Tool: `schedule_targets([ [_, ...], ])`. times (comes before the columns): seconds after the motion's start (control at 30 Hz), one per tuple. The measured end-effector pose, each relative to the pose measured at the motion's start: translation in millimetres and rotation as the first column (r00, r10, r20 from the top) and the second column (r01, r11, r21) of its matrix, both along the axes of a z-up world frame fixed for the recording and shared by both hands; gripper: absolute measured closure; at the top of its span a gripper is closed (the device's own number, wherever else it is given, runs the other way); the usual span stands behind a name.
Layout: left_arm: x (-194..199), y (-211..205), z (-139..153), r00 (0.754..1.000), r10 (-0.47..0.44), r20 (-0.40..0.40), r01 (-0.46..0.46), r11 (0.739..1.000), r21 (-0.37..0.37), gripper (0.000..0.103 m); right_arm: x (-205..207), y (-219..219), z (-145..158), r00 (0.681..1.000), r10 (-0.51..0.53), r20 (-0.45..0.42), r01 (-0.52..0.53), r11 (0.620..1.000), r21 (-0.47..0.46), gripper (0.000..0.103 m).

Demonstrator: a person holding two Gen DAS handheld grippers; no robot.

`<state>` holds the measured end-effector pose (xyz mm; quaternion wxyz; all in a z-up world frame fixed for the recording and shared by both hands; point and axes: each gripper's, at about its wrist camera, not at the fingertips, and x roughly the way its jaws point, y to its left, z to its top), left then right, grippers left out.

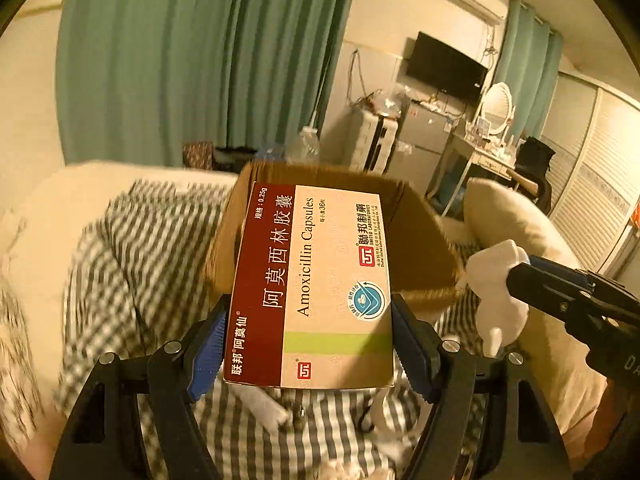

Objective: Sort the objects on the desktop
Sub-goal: 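Lift the Amoxicillin box and star figure over the cardboard box and release them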

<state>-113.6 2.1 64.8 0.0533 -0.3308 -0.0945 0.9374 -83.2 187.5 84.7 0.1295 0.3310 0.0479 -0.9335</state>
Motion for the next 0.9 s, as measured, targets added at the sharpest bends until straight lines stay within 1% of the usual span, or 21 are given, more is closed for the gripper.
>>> schedule_targets([
  [0.13,-29.2,6.6,24.7,0.999,-0.030,-0.022,0.029,0.999,-0.019,0.027,-24.7,-5.8,23.7,1.000,0.014,-0.025,-0.014,1.000,0.005,0.062],
  [0.23,-53.4,7.6,32.9,0.999,-0.038,-0.026,0.037,0.999,-0.025,0.027,-45.4,-9.9,35.5,0.999,0.022,-0.034,-0.021,1.000,0.023,0.062],
  [0.3,-71.4,6.0,33.9,0.999,-0.033,-0.027,0.033,0.999,-0.015,0.027,-64.8,-10.5,38.1,0.999,0.022,-0.027,-0.021,0.999,0.039,0.062],
  [0.37,-91.2,3.1,29.3,1.000,-0.021,-0.017,0.021,1.000,-0.004,0.027,-82.4,-9.9,37.2,1.000,0.020,-0.018,-0.019,0.998,0.057,0.062],
  [0.5,-121.5,5.0,14.1,1.000,0.011,-0.003,-0.011,0.999,-0.038,0.027,-121.5,-0.3,24.9,1.000,-0.008,0.015,0.007,0.996,0.091,0.062],
  [0.53,-131.1,5.2,8.4,1.000,0.024,0.003,-0.024,0.999,-0.045,0.027,-130.6,3.3,20.6,0.999,-0.017,0.028,0.014,0.996,0.092,0.062],
  [0.6,-147.6,5.8,-1.6,0.999,0.034,0.040,-0.032,0.999,-0.043,0.027,-151.4,11.1,10.3,0.998,-0.041,0.057,0.037,0.996,0.076,0.062],
  [0.7,-160.1,6.2,-13.3,0.998,0.047,0.050,-0.044,0.998,-0.052,0.027,-180.0,20.0,-2.9,0.993,-0.076,0.091,0.075,0.997,0.019,0.062],
  [0.73,-165.0,7.9,-19.0,0.998,0.047,0.050,-0.043,0.997,-0.071,0.027,-186.5,20.7,-7.1,0.992,-0.079,0.100,0.079,0.997,0.007,0.062],
  [0.83,-173.2,11.5,-30.1,0.997,0.050,0.061,-0.042,0.992,-0.115,0.027,-200.6,22.8,-21.2,0.990,-0.091,0.109,0.088,0.996,0.026,0.062],
  [0.9,-175.9,11.4,-37.2,0.996,0.051,0.077,-0.043,0.994,-0.105,0.027,-206.0,25.7,-25.9,0.989,-0.095,0.117,0.091,0.995,0.032,0.062],
])
